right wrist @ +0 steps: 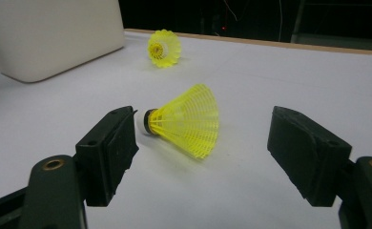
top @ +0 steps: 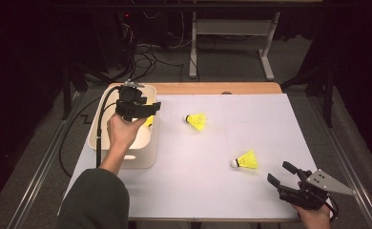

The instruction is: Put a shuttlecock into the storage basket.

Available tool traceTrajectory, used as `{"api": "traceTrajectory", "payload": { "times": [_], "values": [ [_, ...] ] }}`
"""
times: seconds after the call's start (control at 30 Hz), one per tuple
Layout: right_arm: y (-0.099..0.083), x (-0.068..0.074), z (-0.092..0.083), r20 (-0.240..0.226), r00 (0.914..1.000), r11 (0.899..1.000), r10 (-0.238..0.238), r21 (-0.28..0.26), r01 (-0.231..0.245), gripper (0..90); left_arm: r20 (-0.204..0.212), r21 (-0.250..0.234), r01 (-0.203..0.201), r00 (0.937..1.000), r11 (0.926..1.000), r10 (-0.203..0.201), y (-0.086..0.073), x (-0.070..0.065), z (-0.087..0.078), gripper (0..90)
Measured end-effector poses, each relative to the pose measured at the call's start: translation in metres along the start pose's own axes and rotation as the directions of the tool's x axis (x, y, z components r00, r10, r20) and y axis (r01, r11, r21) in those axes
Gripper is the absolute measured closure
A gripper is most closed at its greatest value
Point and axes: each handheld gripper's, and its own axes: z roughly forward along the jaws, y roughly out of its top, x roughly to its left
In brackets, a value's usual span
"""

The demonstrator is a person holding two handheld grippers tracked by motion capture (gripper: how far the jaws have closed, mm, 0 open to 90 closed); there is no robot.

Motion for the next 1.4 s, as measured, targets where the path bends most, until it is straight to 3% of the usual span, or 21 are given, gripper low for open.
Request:
{"api": "traceTrajectory", "payload": {
  "times": [0.47,0.8,0.93,1.4],
  "values": [
    [0.0,0.0,0.0,0.001,1.0,1.0,0.002,0.001,-0.002,25.6,0.038,-0.018,-0.031,0.9988,0.9994,0.031,0.0,-0.018,0.003,40.9],
    [0.0,0.0,0.0,-0.001,1.0,1.0,0.003,0.0,-0.003,25.6,0.07,-0.048,-0.03,0.997,0.9984,0.034,-0.001,-0.033,0.007,40.5],
    [0.0,0.0,-0.001,-0.003,1.0,1.0,0.0,-0.001,0.0,25.6,0.064,-0.044,-0.053,0.9964,0.9976,0.056,-0.002,-0.041,0.012,40.5],
    [0.0,0.001,-0.001,-0.001,1.0,1.0,-0.002,-0.004,0.002,25.7,0.105,-0.05,-0.091,0.9898,0.9946,0.096,-0.006,-0.067,0.017,40.2]
  ]
}}
